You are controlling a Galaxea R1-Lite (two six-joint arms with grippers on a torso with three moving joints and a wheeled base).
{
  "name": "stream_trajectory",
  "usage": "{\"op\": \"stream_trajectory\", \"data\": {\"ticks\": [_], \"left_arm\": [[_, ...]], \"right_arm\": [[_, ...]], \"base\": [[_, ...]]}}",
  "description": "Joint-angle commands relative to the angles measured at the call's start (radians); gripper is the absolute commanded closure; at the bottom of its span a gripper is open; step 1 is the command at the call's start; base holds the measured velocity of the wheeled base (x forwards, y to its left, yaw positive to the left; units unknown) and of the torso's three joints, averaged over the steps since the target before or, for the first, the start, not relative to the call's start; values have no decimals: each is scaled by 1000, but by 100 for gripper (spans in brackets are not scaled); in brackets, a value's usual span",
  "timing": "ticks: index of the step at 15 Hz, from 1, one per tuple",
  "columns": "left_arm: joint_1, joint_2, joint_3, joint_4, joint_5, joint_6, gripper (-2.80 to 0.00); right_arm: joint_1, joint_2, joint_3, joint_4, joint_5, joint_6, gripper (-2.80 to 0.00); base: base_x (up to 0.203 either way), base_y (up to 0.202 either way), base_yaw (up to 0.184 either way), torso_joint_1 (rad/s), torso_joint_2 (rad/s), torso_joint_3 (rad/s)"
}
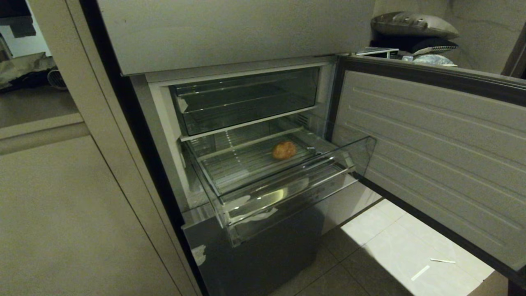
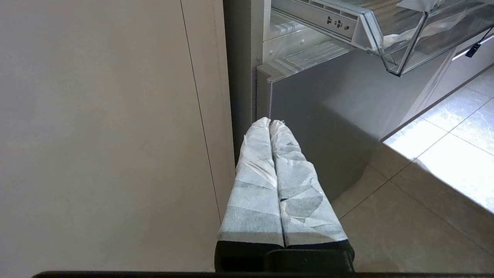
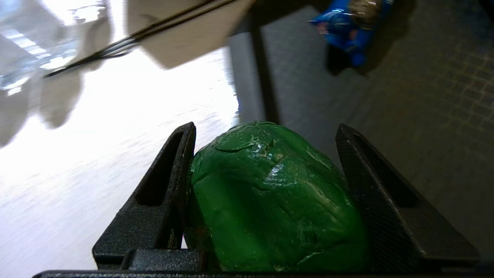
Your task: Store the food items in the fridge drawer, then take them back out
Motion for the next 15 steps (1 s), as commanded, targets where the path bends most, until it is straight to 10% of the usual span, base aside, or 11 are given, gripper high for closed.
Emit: {"op": "stream_trajectory", "data": {"ticks": [1,3,4,14,15], "left_arm": [[0,0,0,0,0,0,0],[0,0,0,0,0,0,0],[0,0,0,0,0,0,0],[0,0,0,0,0,0,0],[0,0,0,0,0,0,0]], "right_arm": [[-21,124,-10,-47,4,-1,0],[-31,184,-32,-67,5,-2,0],[-36,198,-40,-69,16,-4,-280],[-129,124,-89,-63,78,-2,-280],[-136,90,-88,-62,79,-2,0]], "base": [[0,0,0,0,0,0],[0,0,0,0,0,0],[0,0,0,0,0,0],[0,0,0,0,0,0],[0,0,0,0,0,0]]}}
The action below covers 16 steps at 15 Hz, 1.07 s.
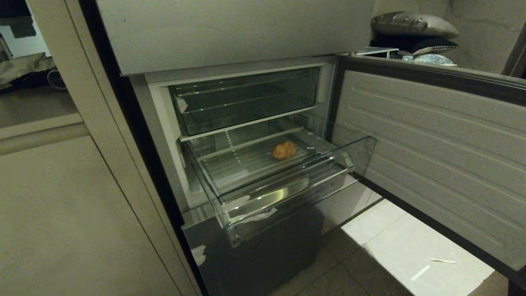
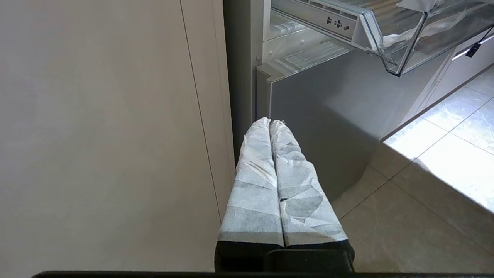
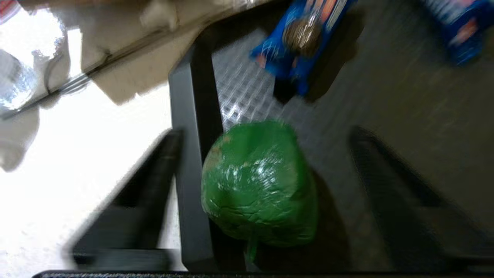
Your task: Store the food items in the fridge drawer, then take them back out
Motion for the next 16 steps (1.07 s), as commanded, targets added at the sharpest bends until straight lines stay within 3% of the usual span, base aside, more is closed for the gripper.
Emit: {"op": "stream_trajectory", "data": {"ticks": [1,6,12,16], "left_arm": [[0,0,0,0,0,0,0],[0,0,0,0,0,0,0],[0,0,0,0,0,0,0],[0,0,0,0,0,0,0]], "right_arm": [[-13,-93,2,-1,2,2,0],[-2,-376,136,-5,48,-10,0],[230,-767,401,-11,79,-92,0],[478,-1018,530,-12,44,-116,0]], "base": [[0,0,0,0,0,0],[0,0,0,0,0,0],[0,0,0,0,0,0],[0,0,0,0,0,0]]}}
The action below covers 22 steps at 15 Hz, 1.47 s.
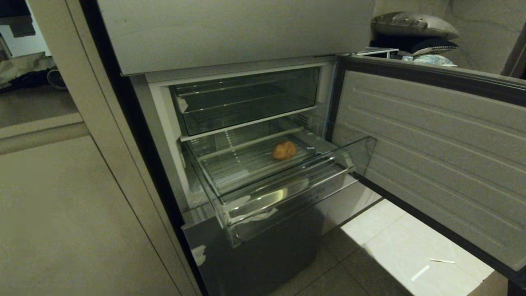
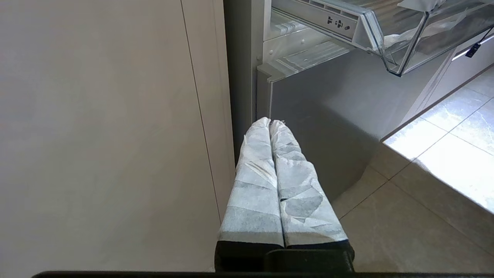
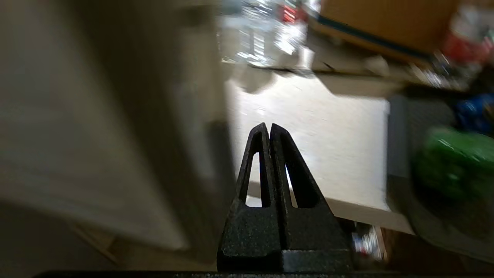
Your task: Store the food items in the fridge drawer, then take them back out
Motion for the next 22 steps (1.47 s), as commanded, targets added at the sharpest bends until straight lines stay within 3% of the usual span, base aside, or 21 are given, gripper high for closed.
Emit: {"op": "stream_trajectory", "data": {"ticks": [1,3,7,9,16,19,22], "left_arm": [[0,0,0,0,0,0,0],[0,0,0,0,0,0,0],[0,0,0,0,0,0,0],[0,0,0,0,0,0,0],[0,0,0,0,0,0,0],[0,0,0,0,0,0,0],[0,0,0,0,0,0,0]], "right_arm": [[139,-196,72,-3,-33,-20,0],[212,-250,119,-4,-61,-52,0],[258,-267,151,-14,-77,-94,0],[309,-271,185,-106,-98,-109,0],[393,-160,130,-144,-59,-162,0],[543,29,23,-157,-23,-169,0],[728,125,-48,-160,-145,-162,0]], "base": [[0,0,0,0,0,0],[0,0,0,0,0,0],[-2,-8,125,5,4,5],[0,-7,177,5,1,3],[2,-8,161,5,2,0],[0,-1,22,1,2,0],[0,0,0,0,0,0]]}}
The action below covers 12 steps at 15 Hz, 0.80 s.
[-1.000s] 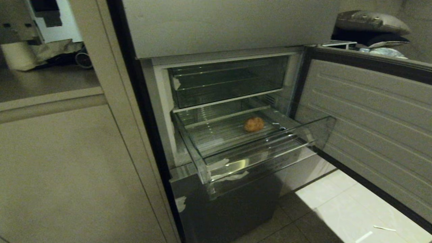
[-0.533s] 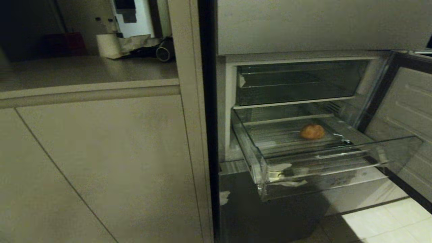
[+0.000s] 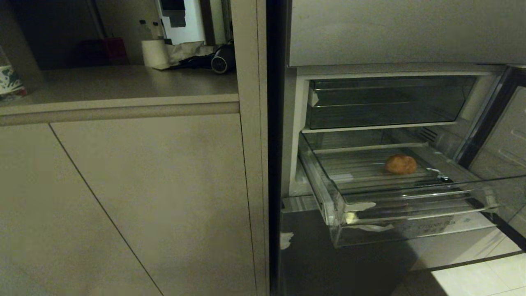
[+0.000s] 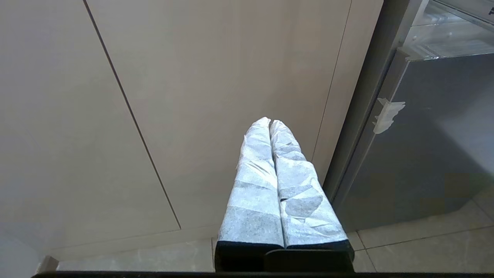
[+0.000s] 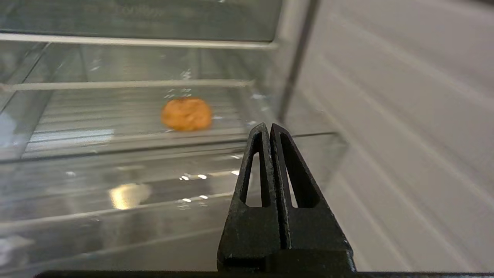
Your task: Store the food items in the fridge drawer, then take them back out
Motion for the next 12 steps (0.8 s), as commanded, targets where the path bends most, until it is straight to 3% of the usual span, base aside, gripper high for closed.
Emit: {"op": "stream_trajectory", "data": {"ticks": [1,3,4,7,12], "left_arm": [[0,0,0,0,0,0,0],[0,0,0,0,0,0,0],[0,0,0,0,0,0,0],[0,0,0,0,0,0,0],[0,0,0,0,0,0,0]], "right_arm": [[161,100,-39,-2,-86,-1,0],[275,108,-45,-1,-139,-12,0],[291,107,-50,0,-153,-30,0],[290,95,-49,-4,-154,-31,0],[293,122,-58,-6,-154,-41,0]], "base": [[0,0,0,0,0,0],[0,0,0,0,0,0],[0,0,0,0,0,0],[0,0,0,25,-56,-37],[0,0,0,209,-488,-281]]}}
